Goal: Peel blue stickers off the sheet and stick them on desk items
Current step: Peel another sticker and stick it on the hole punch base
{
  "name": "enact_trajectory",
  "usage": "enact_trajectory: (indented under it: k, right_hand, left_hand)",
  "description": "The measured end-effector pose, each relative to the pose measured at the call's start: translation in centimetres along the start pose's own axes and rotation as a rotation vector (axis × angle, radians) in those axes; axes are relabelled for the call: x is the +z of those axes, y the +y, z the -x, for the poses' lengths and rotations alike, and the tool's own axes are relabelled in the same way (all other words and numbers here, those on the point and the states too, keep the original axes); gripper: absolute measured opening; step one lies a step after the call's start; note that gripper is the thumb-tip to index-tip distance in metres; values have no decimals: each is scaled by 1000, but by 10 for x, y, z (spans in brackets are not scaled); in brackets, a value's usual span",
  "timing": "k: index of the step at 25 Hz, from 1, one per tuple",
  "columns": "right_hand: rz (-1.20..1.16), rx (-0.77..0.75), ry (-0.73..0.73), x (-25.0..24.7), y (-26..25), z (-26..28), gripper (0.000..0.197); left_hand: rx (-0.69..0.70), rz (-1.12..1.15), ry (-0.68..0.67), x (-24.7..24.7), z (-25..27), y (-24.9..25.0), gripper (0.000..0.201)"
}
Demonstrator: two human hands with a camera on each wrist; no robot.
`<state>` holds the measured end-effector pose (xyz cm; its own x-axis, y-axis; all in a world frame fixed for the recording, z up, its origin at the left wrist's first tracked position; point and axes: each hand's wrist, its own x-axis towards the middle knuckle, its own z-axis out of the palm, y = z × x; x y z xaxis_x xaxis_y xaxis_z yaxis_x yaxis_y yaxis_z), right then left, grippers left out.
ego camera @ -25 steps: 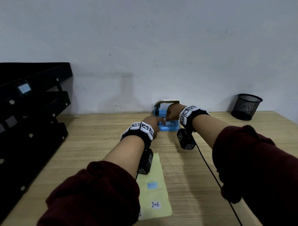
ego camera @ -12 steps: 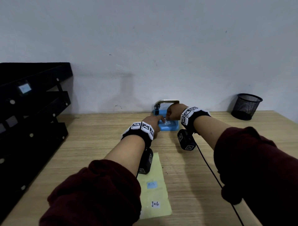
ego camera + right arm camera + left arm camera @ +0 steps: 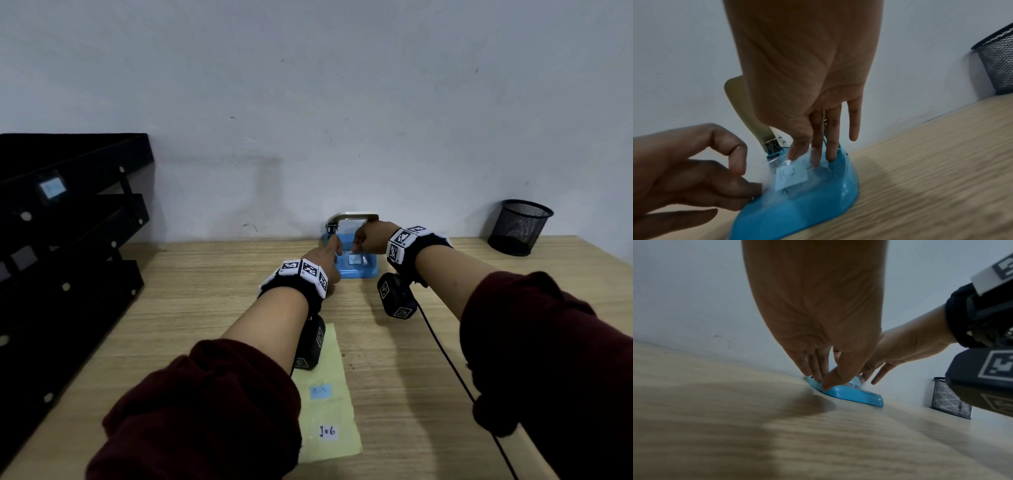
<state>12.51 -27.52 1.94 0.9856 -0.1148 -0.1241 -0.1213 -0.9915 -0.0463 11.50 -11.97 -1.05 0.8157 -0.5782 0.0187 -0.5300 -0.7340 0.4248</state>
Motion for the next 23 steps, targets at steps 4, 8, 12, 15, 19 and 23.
enact_trajectory:
  k: [4,8,12,15,19,23]
  right_hand:
    - [-51,2,-19,1,5,-3,36]
    - [-87,-10,-66,0,9,-11,36]
    - [-43,22,-93,1,8,-20,41]
    - [38,53,-103,0,3,-21,41]
    - [80,93,-84,4,4,-36,46]
    - [124,91,-101,20,24,-79,55]
  left_hand:
    - [-9,3,-4,1,0,0,42]
    - [-16,3,-10,2,0,1,41]
    - [-30,-1,3,2,1,2,45]
    - [-30,-15,3,2,3,3,46]
    - [-8,-58,-24,2,4,2,45]
    - [21,-86,-48,0,5,1,49]
